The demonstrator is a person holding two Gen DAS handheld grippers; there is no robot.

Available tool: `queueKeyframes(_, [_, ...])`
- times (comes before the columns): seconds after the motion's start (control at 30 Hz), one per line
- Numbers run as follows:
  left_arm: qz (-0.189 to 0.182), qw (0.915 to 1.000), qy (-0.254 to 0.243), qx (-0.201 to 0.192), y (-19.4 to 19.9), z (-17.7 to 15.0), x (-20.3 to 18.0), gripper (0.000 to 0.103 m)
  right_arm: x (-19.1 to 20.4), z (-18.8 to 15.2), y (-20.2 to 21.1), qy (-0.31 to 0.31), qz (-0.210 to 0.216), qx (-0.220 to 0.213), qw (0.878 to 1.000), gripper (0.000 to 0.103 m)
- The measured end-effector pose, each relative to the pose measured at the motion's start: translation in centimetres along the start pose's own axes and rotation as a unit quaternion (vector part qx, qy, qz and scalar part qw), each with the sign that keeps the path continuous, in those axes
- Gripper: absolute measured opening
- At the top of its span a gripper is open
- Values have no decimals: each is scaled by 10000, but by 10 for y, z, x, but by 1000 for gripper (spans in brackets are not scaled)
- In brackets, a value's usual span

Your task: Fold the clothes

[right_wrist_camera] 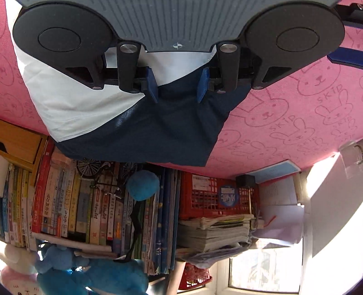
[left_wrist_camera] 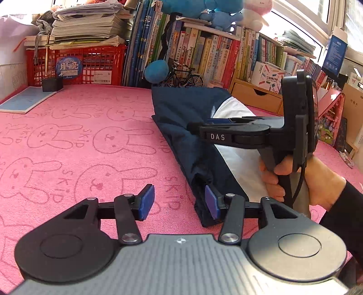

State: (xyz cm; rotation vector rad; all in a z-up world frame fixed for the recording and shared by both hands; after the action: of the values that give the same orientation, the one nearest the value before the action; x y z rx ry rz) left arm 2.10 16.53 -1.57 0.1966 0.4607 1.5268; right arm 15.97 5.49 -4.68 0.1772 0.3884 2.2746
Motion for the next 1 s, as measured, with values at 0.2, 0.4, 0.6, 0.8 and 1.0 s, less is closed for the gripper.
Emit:
queueKeyframes(0.2, [-85, 9958, -180, -894, -18, 63, -13, 47, -20, 1, 16, -934, 698, -19, 9932, 46])
queueKeyframes(0.4, [169, 9998, 13, -110, -125, 48, -20, 46, -6, -10, 70, -780, 1393, 278, 9868, 46])
queueKeyframes(0.6, [426, 9983, 389, 100, -154, 18, 9, 64, -34, -25, 132, -1106, 1146, 337, 9867, 47])
queueKeyframes(0.8, [552, 9983, 148, 85, -157, 15, 5, 74, -93, -36, 153, -1550, 119, 373, 9871, 45])
queueKeyframes(1.0, [648, 9976, 164, 156, -160, 16, 6, 81, -65, -52, 152, -514, -52, 634, 9967, 45])
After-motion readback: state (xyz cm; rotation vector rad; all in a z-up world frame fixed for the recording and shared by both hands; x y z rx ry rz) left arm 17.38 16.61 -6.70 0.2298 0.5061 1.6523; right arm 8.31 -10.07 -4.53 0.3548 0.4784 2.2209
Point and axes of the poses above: each gripper's, at about its wrist camera, not at the fingertips, and y roughly against the way its jaws point, x to its left, z to its top, the point moved 4 cm from there along -y, roughly the way its jaws point, and after that the axes turned 10 degrees about -x, right-handed, at the moved point
